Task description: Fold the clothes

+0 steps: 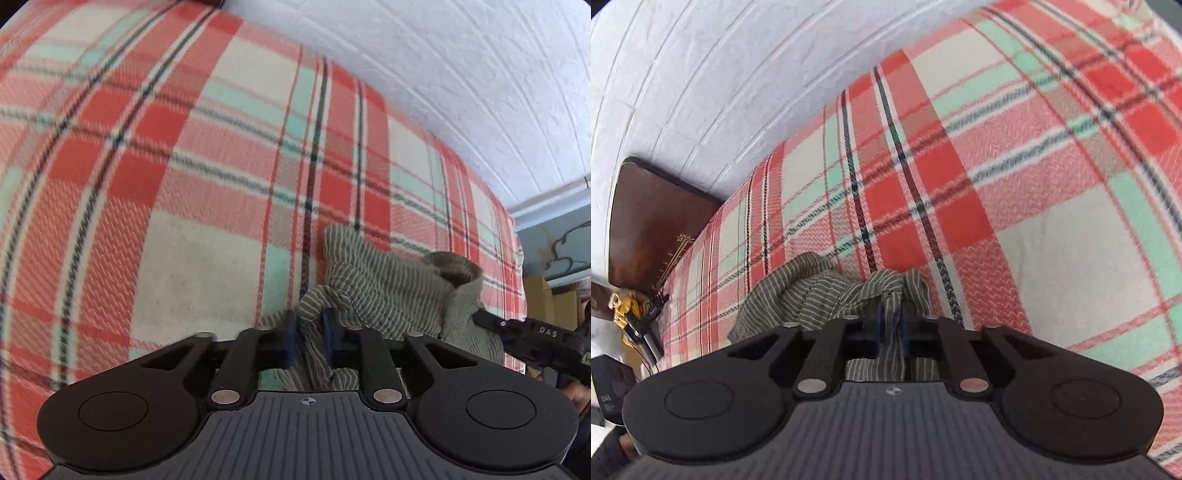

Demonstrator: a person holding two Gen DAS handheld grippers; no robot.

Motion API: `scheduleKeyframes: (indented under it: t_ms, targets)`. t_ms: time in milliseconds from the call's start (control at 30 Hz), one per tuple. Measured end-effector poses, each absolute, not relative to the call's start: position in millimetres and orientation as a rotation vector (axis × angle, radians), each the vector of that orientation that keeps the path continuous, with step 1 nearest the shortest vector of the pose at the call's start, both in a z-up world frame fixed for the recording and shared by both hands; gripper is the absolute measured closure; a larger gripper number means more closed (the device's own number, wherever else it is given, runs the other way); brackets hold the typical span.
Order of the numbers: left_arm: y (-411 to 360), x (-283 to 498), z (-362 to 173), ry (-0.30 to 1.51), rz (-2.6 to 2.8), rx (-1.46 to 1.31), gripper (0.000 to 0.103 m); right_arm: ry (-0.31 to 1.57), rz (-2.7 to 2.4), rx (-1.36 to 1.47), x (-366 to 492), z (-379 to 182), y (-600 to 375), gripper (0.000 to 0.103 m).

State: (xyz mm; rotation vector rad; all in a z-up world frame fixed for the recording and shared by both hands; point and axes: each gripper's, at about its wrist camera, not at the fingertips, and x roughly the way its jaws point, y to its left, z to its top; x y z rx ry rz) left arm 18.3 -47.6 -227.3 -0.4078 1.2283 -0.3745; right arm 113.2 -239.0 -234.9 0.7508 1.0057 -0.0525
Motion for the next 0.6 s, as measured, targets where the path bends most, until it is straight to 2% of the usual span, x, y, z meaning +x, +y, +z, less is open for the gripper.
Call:
scheduleKeyframes:
  t_ms: [33, 167, 233, 367, 433, 533, 600]
  targets:
    - [-45.8, 17.6, -219.7, 1.215, -0.369, -0.395, 0.059, 0.99, -0.072, 0.706, 110.9, -224.3, -237.6, 0.056]
    - [-39.1, 18.2, -180.3, 1.144, -0.37, -0.383, 0.058, 0.896, -0.046, 0.538, 107.4, -177.5, -221.9, 0.056]
    - [-50.2, 22.3, -170.7, 1.146, -0.382, -0.374, 0.051, 0.899, 0.014, 0.519, 120.2, -166.8, -208.0, 0.056]
    - [-100.2, 53.9, -165.7, 1.181, -0.401, -0.302, 0.05, 0.949, 0.023, 0.519, 151.7, -167.0, -180.7, 0.056]
    - [-120.8, 66.5, -169.6, 1.196, -0.371, -0.268, 0.045, 0.977, -0.001, 0.516, 162.1, -168.8, -168.8, 0.056]
    - [-136.3, 73.7, -180.2, 1.226, -0.363, -0.271, 0.045, 1.036, -0.019, 0.518, 179.7, -174.0, -156.7, 0.049]
    - [-142.3, 74.9, -186.7, 1.244, -0.373, -0.282, 0.045, 1.066, -0.043, 0.482, 191.1, -176.4, -151.6, 0.049]
